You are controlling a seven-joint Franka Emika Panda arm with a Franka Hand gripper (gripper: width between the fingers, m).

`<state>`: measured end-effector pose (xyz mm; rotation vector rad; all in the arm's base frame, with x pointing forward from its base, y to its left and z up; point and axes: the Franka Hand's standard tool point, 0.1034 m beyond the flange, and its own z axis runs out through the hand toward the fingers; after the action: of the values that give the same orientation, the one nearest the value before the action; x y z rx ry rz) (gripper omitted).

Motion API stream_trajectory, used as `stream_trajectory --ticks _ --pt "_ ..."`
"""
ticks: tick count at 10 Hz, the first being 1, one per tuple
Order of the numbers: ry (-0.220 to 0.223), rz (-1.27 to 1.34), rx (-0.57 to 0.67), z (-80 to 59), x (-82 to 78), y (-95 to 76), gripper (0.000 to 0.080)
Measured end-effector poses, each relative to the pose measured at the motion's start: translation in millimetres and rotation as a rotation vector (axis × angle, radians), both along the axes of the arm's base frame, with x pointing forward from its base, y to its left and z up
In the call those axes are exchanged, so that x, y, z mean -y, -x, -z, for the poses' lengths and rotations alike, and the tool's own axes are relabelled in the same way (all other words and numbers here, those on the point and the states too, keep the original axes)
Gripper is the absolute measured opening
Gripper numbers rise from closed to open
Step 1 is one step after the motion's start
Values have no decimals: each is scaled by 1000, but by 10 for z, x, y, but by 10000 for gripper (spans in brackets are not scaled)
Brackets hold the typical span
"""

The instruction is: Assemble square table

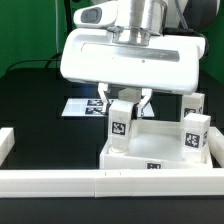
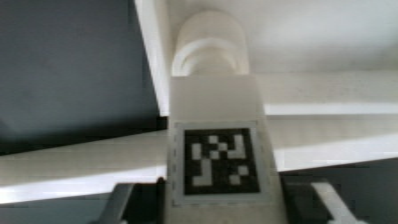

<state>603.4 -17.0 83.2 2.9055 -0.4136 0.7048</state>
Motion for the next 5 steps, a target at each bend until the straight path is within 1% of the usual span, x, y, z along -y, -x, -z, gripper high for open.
stream_trajectory --ticks 1,2,3,4,5 --pt "13 -9 21 -3 -1 -2 285" --pt "30 -10 53 -5 67 21 285" --pt "36 -5 74 3 129 59 285" --pt "36 -4 79 23 133 85 285" --pt "36 -5 79 20 127 79 343"
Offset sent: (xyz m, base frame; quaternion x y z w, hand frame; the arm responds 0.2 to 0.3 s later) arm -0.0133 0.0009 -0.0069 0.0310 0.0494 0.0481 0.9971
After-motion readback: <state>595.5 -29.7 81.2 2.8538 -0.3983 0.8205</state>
